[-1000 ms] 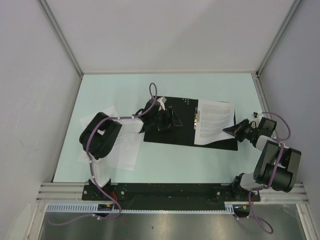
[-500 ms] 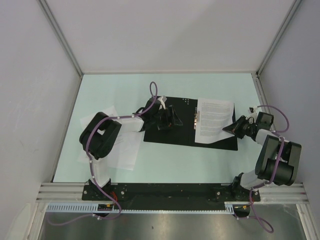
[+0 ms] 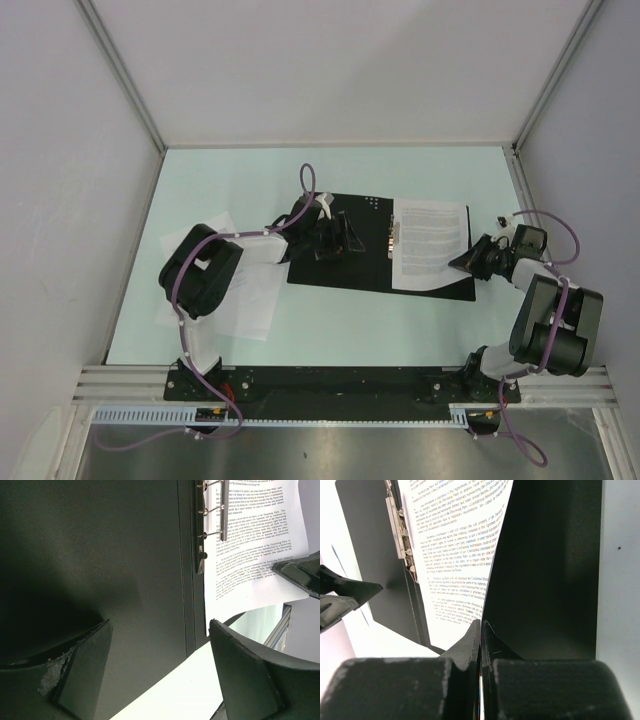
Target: Put the files into the folder
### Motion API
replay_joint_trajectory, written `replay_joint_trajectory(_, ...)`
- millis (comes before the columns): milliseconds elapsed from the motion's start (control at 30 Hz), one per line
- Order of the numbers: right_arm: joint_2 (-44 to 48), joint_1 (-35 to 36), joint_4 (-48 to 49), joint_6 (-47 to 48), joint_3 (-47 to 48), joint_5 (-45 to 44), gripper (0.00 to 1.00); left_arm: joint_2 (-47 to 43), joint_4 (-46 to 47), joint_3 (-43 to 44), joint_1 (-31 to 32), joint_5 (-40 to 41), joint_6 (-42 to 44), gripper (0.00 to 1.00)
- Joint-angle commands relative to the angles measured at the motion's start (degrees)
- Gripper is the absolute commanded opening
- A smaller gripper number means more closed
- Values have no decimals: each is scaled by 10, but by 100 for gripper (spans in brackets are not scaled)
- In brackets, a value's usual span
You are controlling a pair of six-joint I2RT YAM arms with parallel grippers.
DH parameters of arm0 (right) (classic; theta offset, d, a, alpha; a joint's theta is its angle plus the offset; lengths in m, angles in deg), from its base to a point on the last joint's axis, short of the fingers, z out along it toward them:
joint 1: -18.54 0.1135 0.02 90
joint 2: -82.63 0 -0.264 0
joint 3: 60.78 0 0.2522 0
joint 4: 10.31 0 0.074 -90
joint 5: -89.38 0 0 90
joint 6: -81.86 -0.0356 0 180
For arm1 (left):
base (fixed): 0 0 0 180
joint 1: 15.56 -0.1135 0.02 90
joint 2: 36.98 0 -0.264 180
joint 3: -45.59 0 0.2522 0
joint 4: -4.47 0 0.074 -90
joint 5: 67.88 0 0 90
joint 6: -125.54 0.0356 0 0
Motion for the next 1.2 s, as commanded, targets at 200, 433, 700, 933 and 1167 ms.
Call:
replay_joint_trajectory(200,8,12,-7,34,19,-9,0,-15,2,17,5,6,15,84)
replay_joint_trajectory(433,3,23,-12,31,19,-14,0,-20,1,16,5,6,15,84)
replay_joint_trajectory(700,12,27,-13,24,19,-27,15,-22,1,17,8,7,14,84)
replay_joint_trajectory(933,27,27,-12,17,23,-61,41,-32,-10,23,8,10,18,85)
replay_joint_trajectory(1167,73,41,-69,13,56,-222,65,-89,-69,31,5,20,44,87)
